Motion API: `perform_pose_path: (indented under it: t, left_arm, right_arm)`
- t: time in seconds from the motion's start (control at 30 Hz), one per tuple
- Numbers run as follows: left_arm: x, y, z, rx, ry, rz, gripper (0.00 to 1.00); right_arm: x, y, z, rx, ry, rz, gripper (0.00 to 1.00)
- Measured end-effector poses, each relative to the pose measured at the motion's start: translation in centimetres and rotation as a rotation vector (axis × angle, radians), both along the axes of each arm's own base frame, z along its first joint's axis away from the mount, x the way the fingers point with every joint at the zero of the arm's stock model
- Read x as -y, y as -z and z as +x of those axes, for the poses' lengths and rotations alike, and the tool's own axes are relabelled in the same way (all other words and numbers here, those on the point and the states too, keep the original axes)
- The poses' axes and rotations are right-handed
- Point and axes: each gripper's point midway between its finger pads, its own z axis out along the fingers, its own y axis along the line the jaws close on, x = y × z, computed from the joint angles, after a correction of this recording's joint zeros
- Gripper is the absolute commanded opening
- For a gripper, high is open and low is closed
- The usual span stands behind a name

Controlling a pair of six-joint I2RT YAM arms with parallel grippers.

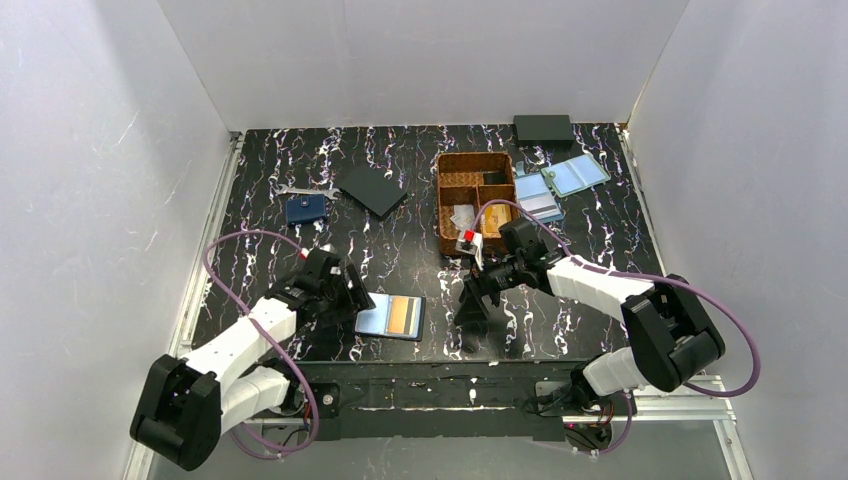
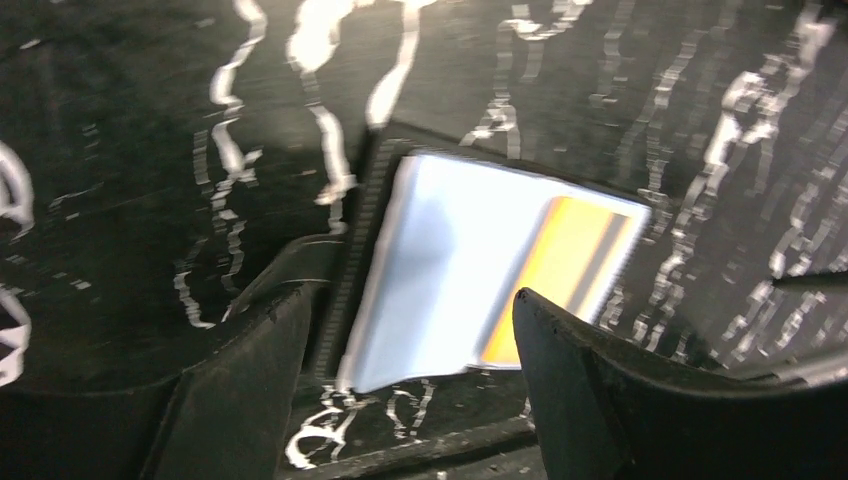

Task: Take the credit cards out of the card holder
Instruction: Remove the credit card from the card holder.

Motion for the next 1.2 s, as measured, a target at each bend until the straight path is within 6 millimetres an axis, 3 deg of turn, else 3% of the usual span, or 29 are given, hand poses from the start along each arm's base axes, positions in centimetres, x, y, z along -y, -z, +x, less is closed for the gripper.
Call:
perform_pose_path:
  t: [0.1, 0.33, 0.5, 0.73, 0.93, 1.07, 1.2]
  left_arm:
    - [-1.1, 0.8, -0.9, -0.040, -0.031, 0.027, 0.73]
    - [-1.2, -0.7, -1.6, 0.011, -0.064, -0.029, 0.74]
    - [-0.6, 0.8, -3.4, -0.056, -0.088, -0.104, 0.72]
    - [0.4, 1.2, -2.8, -0.053, -0.110, -0.166, 0.54]
    - [1.0, 2.1, -2.3, -0.072, -0.112, -0.190, 0.18]
    - [1.9, 2.6, -2.2, -0.086, -0.086, -0.227, 0.10]
    - [3.2, 2.6, -2.0, -0.101, -0.051, -0.287, 0.08]
  right_arm:
    - [-0.1, -0.1, 0.1, -0.003, 0.004, 0.004, 0.92]
    - [-0.1, 0.2, 0.0, -0.016, 0.002, -0.002, 0.91]
    - [-0.1, 0.3, -0.2, -0.021, -0.003, -0.005, 0.92]
    - [-0.1, 0.4, -0.2, -0.019, -0.004, -0.004, 0.91]
    - [-0.2, 0.3, -0.2, -0.019, -0.005, -0.004, 0.92]
    - [-0.2, 0.3, -0.3, -0.028, -0.008, -0.001, 0.92]
    - [-0.4, 0.4, 0.1, -0.048, 0.025, -0.011, 0.91]
